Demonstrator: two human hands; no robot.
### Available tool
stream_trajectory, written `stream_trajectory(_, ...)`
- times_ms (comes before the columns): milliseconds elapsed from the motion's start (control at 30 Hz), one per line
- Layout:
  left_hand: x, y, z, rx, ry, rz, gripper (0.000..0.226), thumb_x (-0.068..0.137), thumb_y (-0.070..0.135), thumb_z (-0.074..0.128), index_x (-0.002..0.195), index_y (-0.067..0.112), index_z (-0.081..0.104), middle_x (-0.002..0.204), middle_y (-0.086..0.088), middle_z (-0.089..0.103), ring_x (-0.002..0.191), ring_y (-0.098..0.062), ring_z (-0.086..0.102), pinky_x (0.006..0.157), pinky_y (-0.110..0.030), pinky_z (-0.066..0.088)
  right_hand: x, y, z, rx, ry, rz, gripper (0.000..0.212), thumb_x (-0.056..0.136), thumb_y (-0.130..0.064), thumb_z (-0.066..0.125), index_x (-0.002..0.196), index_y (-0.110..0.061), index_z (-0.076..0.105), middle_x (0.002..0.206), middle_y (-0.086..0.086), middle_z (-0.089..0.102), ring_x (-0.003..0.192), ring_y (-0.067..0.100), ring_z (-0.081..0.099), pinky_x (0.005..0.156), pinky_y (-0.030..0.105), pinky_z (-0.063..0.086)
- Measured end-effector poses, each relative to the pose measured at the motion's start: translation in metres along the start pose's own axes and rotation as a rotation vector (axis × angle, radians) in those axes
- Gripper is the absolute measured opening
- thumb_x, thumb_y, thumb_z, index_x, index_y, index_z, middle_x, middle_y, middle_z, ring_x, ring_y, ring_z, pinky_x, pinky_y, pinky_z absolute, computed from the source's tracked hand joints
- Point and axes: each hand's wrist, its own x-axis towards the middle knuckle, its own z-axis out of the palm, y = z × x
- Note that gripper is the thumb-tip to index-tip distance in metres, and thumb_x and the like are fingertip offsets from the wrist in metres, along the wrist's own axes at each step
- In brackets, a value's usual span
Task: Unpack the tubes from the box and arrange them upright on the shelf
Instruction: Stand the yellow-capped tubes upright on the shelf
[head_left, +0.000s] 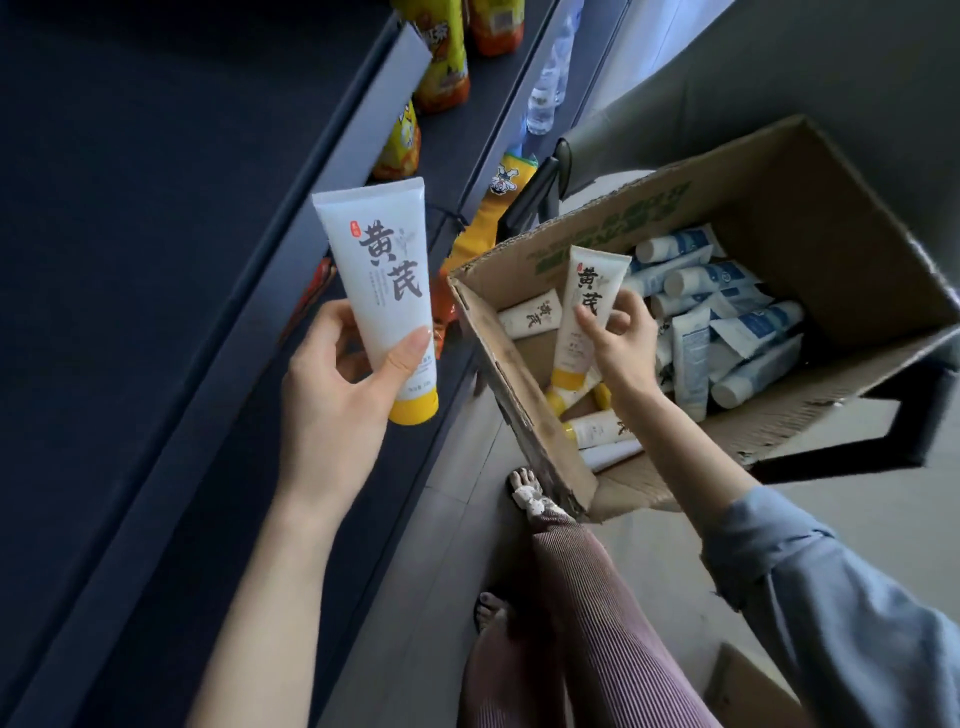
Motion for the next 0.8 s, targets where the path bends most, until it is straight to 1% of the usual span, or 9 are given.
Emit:
stream_trajectory(133, -0.029, 0.029, -0.031, 0.008, 0.066, 0.045, 0.02, 0.075, 0.035, 0.073, 0.09, 0.031, 0.059, 0.088, 0.023, 0.069, 0.081, 0.004, 0.066, 0.063, -0.01, 0.049, -0.049, -0.058, 0.002, 0.077, -0.103, -0.123, 0.025, 0.088, -0.008, 0.064, 0.109, -0.01, 0.05, 0.097, 0.006, 0.067, 0.082, 0.009, 0.068, 0.07, 0.027, 0.058)
stream_trajectory(233, -0.054, 0.053, -0.054, 0.041, 0.088, 0.091, 0.022, 0.076, 0.025, 0.075, 0.094, 0.024, 0.063, 0.089, 0.018, 0.071, 0.08, 0.004, 0.067, 0.062, -0.008, 0.048, -0.088, -0.102, 0.003, 0.12, -0.23, -0.203, 0.025, 0.087, -0.004, 0.063, 0.108, -0.007, 0.052, 0.093, 0.002, 0.069, 0.077, 0.005, 0.069, 0.067, 0.023, 0.057)
stream_trajectory(300, -0.072, 0.07, -0.071, 0.086, 0.115, 0.113, 0.026, 0.075, 0.023, 0.076, 0.098, 0.021, 0.065, 0.096, 0.013, 0.071, 0.084, 0.001, 0.067, 0.064, -0.01, 0.049, -0.114, -0.131, 0.002, 0.138, -0.314, -0.25, 0.024, 0.085, -0.003, 0.064, 0.106, -0.008, 0.054, 0.094, 0.003, 0.07, 0.079, 0.011, 0.07, 0.071, 0.029, 0.058)
stream_trajectory(367, -0.091, 0.087, -0.092, 0.119, 0.158, 0.136, 0.024, 0.076, 0.022, 0.077, 0.097, 0.024, 0.066, 0.095, 0.014, 0.071, 0.086, -0.002, 0.067, 0.067, -0.013, 0.051, -0.139, -0.158, -0.001, 0.137, -0.409, -0.298, 0.025, 0.083, -0.007, 0.067, 0.105, -0.011, 0.056, 0.097, 0.004, 0.072, 0.086, 0.019, 0.07, 0.074, 0.033, 0.058)
stream_trajectory(433, -0.109, 0.105, -0.112, 0.142, 0.191, 0.164, 0.024, 0.076, 0.022, 0.077, 0.098, 0.024, 0.067, 0.095, 0.014, 0.071, 0.087, -0.003, 0.067, 0.069, -0.016, 0.052, -0.164, -0.183, -0.003, 0.131, -0.502, -0.346, 0.029, 0.078, -0.015, 0.069, 0.105, -0.012, 0.058, 0.098, 0.003, 0.073, 0.091, 0.023, 0.07, 0.072, 0.034, 0.058)
stream_trajectory(500, -0.129, 0.123, -0.13, 0.153, 0.21, 0.199, 0.025, 0.076, 0.022, 0.077, 0.099, 0.025, 0.066, 0.097, 0.015, 0.071, 0.088, -0.001, 0.067, 0.066, -0.012, 0.051, -0.188, -0.206, -0.004, 0.12, -0.578, -0.395, 0.034, 0.075, -0.019, 0.07, 0.106, -0.012, 0.059, 0.1, 0.005, 0.073, 0.092, 0.025, 0.07, 0.069, 0.035, 0.059)
stream_trajectory(600, -0.158, 0.15, -0.154, 0.149, 0.243, 0.253, 0.027, 0.076, 0.02, 0.076, 0.098, 0.031, 0.065, 0.098, 0.018, 0.071, 0.09, 0.002, 0.066, 0.064, -0.007, 0.049, -0.221, -0.238, -0.001, 0.115, -0.667, -0.47, 0.032, 0.072, -0.019, 0.071, 0.102, -0.016, 0.061, 0.103, 0.003, 0.073, 0.094, 0.021, 0.07, 0.069, 0.032, 0.059)
stream_trajectory(700, -0.184, 0.176, -0.176, 0.147, 0.295, 0.303, 0.029, 0.076, 0.023, 0.075, 0.103, 0.027, 0.066, 0.102, 0.015, 0.071, 0.093, 0.0, 0.066, 0.066, -0.008, 0.05, -0.25, -0.27, 0.007, 0.128, -0.725, -0.533, 0.032, 0.07, -0.016, 0.069, 0.101, -0.015, 0.062, 0.102, 0.001, 0.073, 0.093, 0.016, 0.07, 0.068, 0.025, 0.057)
stream_trajectory(800, -0.21, 0.202, -0.194, 0.127, 0.335, 0.368, 0.029, 0.074, 0.028, 0.075, 0.102, 0.03, 0.065, 0.101, 0.017, 0.071, 0.092, 0.0, 0.066, 0.067, -0.008, 0.05, -0.279, -0.302, 0.018, 0.136, -0.778, -0.598, 0.031, 0.072, -0.015, 0.069, 0.102, -0.015, 0.062, 0.102, 0.0, 0.073, 0.093, 0.014, 0.07, 0.069, 0.023, 0.056)
